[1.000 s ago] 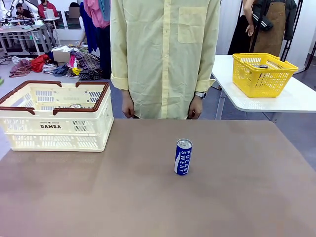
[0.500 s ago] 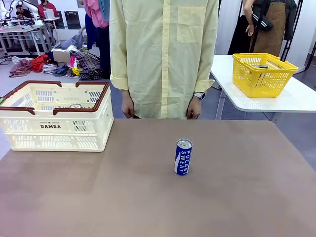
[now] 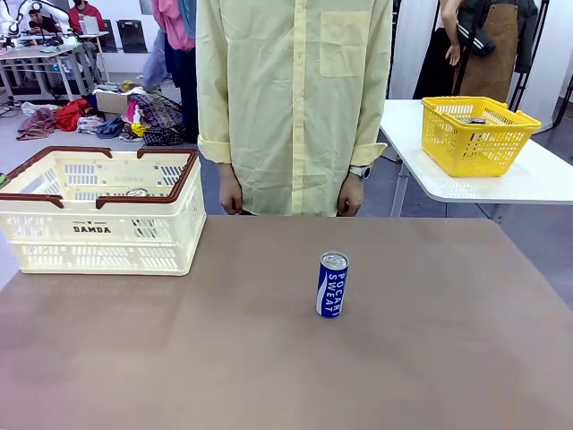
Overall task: Place the drinks into the Shopping basket.
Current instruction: Pick up one drink and place it into the Shopping basket.
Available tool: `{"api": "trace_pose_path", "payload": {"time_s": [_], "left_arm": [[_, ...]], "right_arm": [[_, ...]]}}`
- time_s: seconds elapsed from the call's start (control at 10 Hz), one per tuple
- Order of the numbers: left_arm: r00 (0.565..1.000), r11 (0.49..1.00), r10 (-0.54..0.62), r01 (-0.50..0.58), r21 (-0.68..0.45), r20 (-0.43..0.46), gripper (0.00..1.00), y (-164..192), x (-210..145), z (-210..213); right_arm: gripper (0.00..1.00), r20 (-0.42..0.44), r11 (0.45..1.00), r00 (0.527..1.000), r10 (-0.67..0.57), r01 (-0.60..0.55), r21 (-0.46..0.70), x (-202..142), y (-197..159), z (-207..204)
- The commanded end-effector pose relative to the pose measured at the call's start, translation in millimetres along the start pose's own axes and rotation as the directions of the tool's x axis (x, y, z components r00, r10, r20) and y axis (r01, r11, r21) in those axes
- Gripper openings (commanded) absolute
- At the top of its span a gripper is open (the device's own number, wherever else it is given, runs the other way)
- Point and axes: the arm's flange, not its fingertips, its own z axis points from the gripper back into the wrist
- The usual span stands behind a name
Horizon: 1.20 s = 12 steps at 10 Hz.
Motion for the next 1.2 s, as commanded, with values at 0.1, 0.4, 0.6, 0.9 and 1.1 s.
{"api": "trace_pose_path", "payload": {"time_s": [0.1, 0.4, 0.6, 0.9, 1.1], "left_arm": [[1.0, 1.0, 0.001, -0.001, 0.005, -0.007, 1.0, -2.1, 0.5, 1.6], [1.0, 1.0, 0.001, -0.001, 0.005, -0.007, 1.0, -2.1, 0.5, 1.6], [1.0, 1.0, 0.001, -0.001, 0.005, -0.007, 1.0, -2.1, 0.5, 1.6], [1.0, 1.0, 0.0, 0.0, 0.0, 0.0, 1.0, 0.0, 0.0, 0.0], [0.988, 0.976, 0.128, -0.109, 0.189, -0.091, 1.0, -84.6, 78.0, -109.9]], "right_arm": [[1.0, 0.013, 1.0, 1.0, 0.018, -0.019, 0.02, 3.5, 2.6, -0.7], [1.0, 0.013, 1.0, 1.0, 0.018, -0.019, 0.02, 3.5, 2.6, -0.7], [1.0, 0.013, 1.0, 1.0, 0.018, -0.019, 0.02, 3.5, 2.6, -0.7], [1.0, 0.013, 1.0, 1.0, 0.018, -0.019, 0.02, 3.5, 2.6, -0.7], [1.0, 0.013, 1.0, 1.0, 0.018, -0.019, 0.02, 3.5, 2.6, -0.7]]}}
